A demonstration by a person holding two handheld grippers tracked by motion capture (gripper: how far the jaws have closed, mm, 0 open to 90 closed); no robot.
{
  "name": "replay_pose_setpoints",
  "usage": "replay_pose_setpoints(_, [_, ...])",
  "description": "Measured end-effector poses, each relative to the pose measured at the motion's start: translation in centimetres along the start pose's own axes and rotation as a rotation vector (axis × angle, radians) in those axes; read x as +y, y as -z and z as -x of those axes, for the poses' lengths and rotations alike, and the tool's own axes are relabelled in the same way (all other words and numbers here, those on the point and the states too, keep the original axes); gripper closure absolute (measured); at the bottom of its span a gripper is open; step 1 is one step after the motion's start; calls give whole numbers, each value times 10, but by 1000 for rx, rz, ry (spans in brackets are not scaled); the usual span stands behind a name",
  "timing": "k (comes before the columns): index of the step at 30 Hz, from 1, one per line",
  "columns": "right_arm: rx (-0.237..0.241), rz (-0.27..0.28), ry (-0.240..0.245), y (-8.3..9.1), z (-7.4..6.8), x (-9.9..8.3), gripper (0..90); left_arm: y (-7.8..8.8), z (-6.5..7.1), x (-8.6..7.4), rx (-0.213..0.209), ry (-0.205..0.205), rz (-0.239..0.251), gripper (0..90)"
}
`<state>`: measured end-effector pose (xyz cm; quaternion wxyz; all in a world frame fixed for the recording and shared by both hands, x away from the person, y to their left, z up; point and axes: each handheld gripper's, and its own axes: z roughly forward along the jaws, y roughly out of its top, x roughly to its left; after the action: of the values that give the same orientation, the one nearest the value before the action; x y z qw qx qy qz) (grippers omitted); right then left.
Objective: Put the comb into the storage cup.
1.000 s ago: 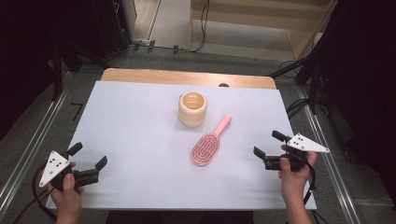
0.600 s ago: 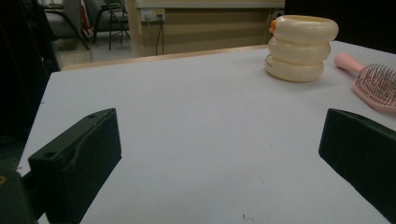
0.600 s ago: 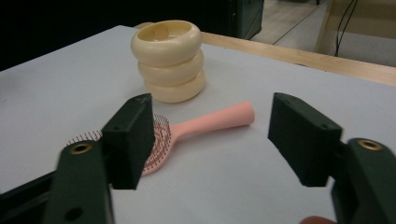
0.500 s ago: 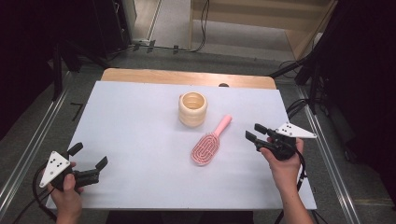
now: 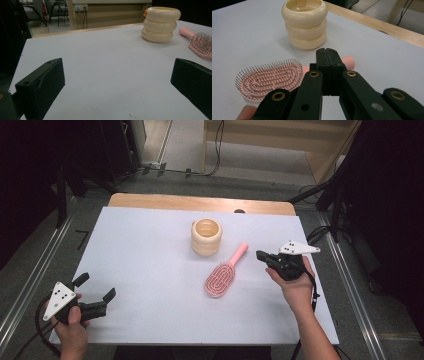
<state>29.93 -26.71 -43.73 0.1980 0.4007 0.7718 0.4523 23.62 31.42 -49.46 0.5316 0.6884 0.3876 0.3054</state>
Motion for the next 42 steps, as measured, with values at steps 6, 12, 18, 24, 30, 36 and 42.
replay_pose_setpoints(6, [-24,-39,28,-12,5,14,877,0,1,0,2,-5,0,0])
replay_pose_setpoints(12, [-17,-97,42,-27,8,23,880,0,1,0,0,-9,1,0])
replay_pose_setpoints(18, [-31,-121,73,-45,16,33,881,0,1,0,-1,-8,1,0])
replay_pose_setpoints(24, [-56,-149,96,-56,20,39,881,-1,1,0,-2,-9,-1,0])
replay_pose_setpoints(30, [-88,-207,125,-72,24,48,882,-1,1,0,-2,-9,-2,0])
replay_pose_setpoints(36, [-81,-279,97,-92,27,53,882,-2,2,0,-4,-13,-4,0])
replay_pose_setpoints(42, [-59,-340,81,-109,30,57,882,-2,2,0,-7,-14,-2,0])
